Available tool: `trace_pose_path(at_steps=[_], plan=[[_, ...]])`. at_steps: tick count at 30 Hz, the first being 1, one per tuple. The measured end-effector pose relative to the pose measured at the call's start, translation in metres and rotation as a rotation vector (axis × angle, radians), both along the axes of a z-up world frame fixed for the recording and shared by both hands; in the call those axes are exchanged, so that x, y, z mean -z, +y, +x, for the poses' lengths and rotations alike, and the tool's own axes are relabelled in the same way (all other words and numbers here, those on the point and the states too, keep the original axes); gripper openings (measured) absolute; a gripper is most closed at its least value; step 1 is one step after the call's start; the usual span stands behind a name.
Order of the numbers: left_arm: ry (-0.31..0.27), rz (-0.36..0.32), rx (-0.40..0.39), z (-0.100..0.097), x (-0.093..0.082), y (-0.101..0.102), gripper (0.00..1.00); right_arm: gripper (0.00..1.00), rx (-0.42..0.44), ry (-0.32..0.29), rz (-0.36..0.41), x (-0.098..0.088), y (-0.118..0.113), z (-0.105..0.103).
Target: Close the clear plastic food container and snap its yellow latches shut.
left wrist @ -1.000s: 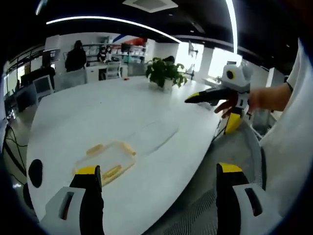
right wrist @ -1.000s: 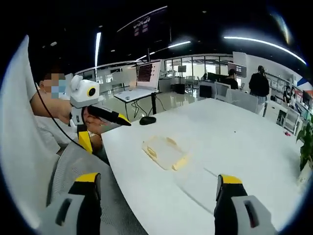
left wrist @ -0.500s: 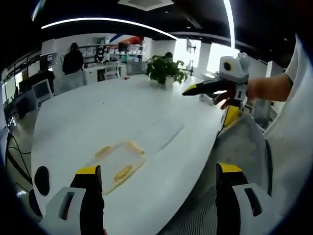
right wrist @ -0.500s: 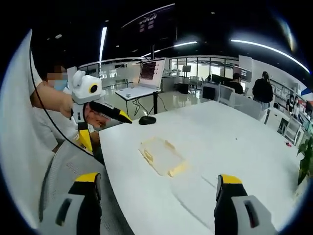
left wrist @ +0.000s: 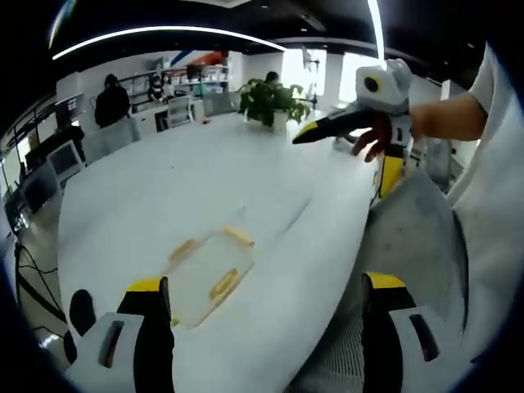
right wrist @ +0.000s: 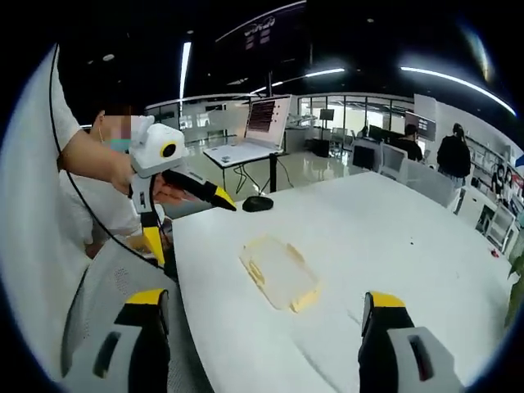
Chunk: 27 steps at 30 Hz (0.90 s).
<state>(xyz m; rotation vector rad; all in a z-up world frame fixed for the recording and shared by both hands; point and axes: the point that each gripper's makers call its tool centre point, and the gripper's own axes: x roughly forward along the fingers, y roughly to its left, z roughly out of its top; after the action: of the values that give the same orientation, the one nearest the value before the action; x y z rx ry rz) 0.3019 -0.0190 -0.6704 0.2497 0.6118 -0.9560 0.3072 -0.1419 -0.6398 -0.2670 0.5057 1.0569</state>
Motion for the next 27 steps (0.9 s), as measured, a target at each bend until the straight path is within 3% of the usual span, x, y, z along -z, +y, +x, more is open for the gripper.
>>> trace_pose_path(at_steps=[8, 14, 16, 27], plan=[[-0.019, 0.038, 0.04, 0.014, 0.001, 0.006, 0.95, 0.98, -0.059, -0.034, -0.021, 0.004, 0.01, 0.011], [-0.016, 0.052, 0.051, 0.022, 0.005, 0.011, 0.93, 0.97, -0.082, -0.025, -0.008, 0.003, 0.017, 0.015], [-0.008, 0.087, 0.077, 0.021, 0.013, 0.013, 0.93, 0.95, -0.114, -0.059, -0.045, 0.006, 0.017, 0.016], [-0.024, 0.191, 0.129, 0.039, 0.031, 0.037, 0.89, 0.87, -0.167, -0.055, -0.137, 0.023, 0.018, 0.031]])
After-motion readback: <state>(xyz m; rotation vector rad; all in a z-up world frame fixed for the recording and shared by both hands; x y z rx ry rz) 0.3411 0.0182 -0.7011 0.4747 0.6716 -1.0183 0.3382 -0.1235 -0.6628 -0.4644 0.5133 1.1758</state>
